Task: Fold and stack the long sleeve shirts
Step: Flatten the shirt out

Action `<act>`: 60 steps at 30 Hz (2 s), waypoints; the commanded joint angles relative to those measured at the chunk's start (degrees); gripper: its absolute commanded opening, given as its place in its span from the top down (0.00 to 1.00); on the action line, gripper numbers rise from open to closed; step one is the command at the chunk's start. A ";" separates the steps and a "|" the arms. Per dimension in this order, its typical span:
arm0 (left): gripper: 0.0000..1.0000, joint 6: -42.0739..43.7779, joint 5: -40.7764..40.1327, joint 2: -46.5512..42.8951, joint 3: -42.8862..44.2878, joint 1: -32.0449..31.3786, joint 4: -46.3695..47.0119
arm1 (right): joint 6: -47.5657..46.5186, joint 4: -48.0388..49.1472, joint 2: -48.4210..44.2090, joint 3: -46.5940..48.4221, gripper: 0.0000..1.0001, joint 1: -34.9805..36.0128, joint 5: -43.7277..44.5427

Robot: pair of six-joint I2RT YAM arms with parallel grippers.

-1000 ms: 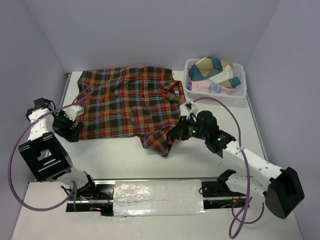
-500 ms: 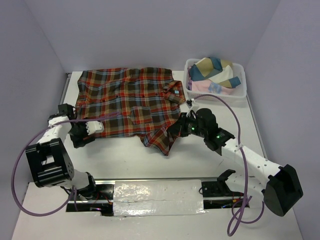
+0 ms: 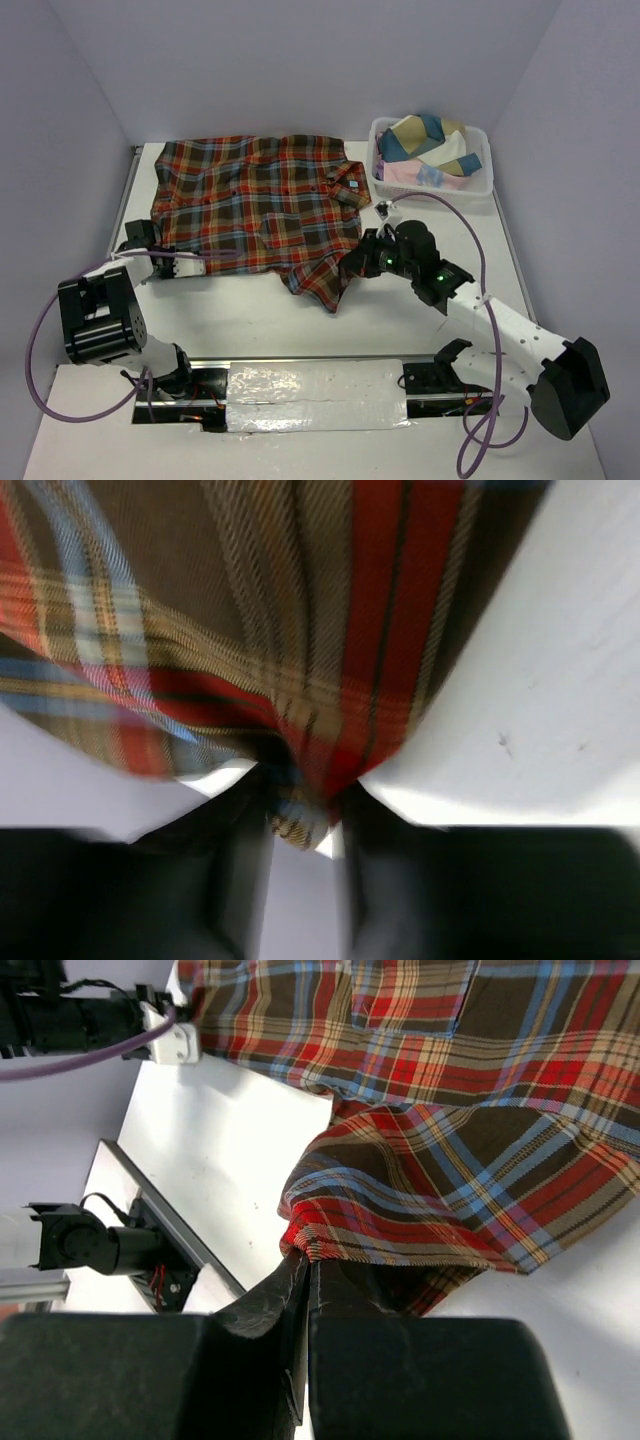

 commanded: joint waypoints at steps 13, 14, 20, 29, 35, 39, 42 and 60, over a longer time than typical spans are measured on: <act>1.00 -2.11 17.13 -7.90 19.71 15.02 -34.37 | -7.82 -32.94 -20.65 10.92 1.00 -1.33 4.04; 1.00 2.18 17.14 -8.70 19.99 16.34 -37.63 | -6.76 -34.19 -21.80 10.57 1.00 0.67 3.42; 1.00 8.98 7.41 -17.58 11.04 16.70 -47.86 | -1.21 -47.55 -31.29 1.36 1.00 3.68 0.08; 1.00 -18.41 9.39 -3.13 19.95 -1.39 -32.48 | -3.33 -31.69 2.44 8.68 1.00 -2.63 -9.75; 1.00 -45.81 16.96 26.75 78.07 -6.68 -33.36 | -0.89 -39.53 53.51 83.98 1.00 -9.74 -12.32; 1.00 -72.32 7.49 42.79 121.13 -6.59 -13.65 | 51.72 29.71 68.50 101.53 1.00 -25.63 -18.61; 1.00 -77.67 11.40 26.33 95.58 -6.33 22.36 | 33.22 19.41 64.32 116.77 1.00 -28.40 -9.00; 1.00 -36.23 28.73 1.32 56.12 -4.31 -1.66 | 17.52 12.20 34.32 65.63 1.00 -25.15 -19.52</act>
